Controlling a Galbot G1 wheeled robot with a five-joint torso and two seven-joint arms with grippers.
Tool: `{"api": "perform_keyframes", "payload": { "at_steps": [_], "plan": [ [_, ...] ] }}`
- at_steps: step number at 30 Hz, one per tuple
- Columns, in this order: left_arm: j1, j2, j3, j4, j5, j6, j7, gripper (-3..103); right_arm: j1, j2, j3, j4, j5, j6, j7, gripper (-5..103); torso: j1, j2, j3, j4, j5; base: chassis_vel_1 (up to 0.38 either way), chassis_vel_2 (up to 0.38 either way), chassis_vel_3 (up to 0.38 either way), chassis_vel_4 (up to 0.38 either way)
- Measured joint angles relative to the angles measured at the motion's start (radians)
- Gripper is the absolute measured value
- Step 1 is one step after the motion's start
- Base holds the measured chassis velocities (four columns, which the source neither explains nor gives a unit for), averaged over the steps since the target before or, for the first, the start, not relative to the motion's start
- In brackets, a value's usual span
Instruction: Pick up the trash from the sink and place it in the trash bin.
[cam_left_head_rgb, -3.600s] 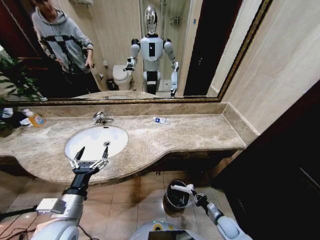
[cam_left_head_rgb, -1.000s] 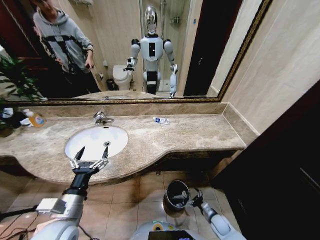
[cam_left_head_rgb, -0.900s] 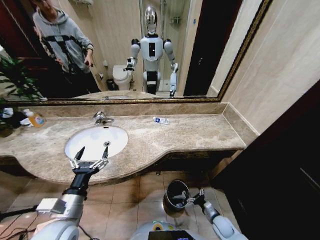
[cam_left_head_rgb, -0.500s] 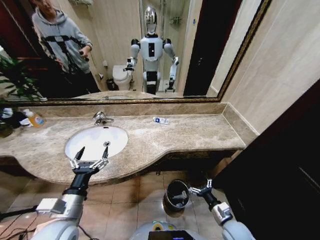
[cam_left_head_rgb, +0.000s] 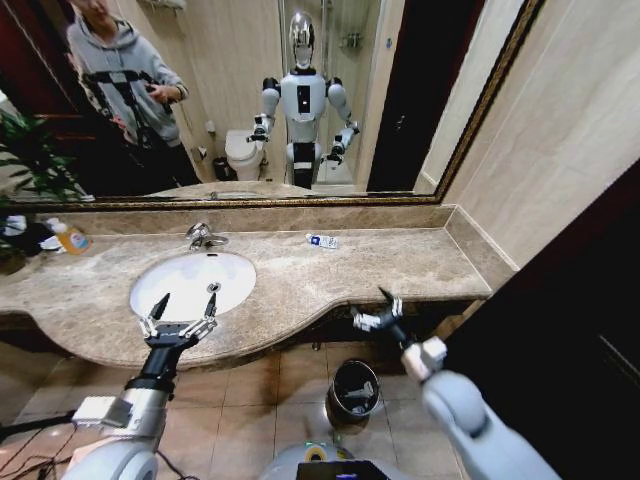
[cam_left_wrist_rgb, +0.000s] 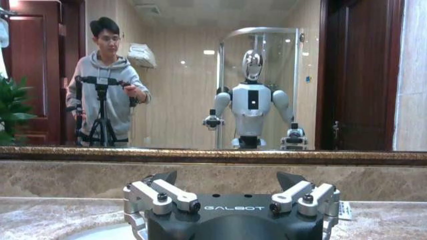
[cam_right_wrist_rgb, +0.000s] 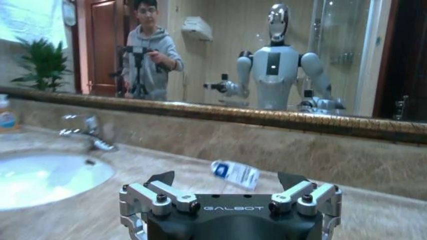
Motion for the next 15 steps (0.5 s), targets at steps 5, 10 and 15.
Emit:
{"api": "perform_keyframes", "payload": {
  "at_steps": [5, 10, 15],
  "plan": [
    [0.0, 0.0, 0.0, 0.0, 0.0, 0.0, 0.0, 100, 0.211, 0.013, -0.097, -0.144, -0.016, -0.039, -0.018, 100, 0.0, 0.0, 0.0, 0.0001, -0.0002, 0.0, 0.0, 0.0, 0.0],
    [0.0, 0.0, 0.0, 0.0, 0.0, 0.0, 0.0, 100, 0.348, 0.042, -0.193, -0.24, -0.017, -0.091, -0.02, 100, 0.0, 0.0, 0.0, 0.0, -0.0002, 0.0, 0.0, 0.0, 0.0],
    [0.0, 0.0, 0.0, 0.0, 0.0, 0.0, 0.0, 100, 0.499, 0.096, -0.261, -0.378, -0.037, -0.105, -0.02, 100, 0.0, 0.0, 0.0, 0.0001, -0.0003, 0.0, 0.0, 0.0, 0.0]
  ]
}}
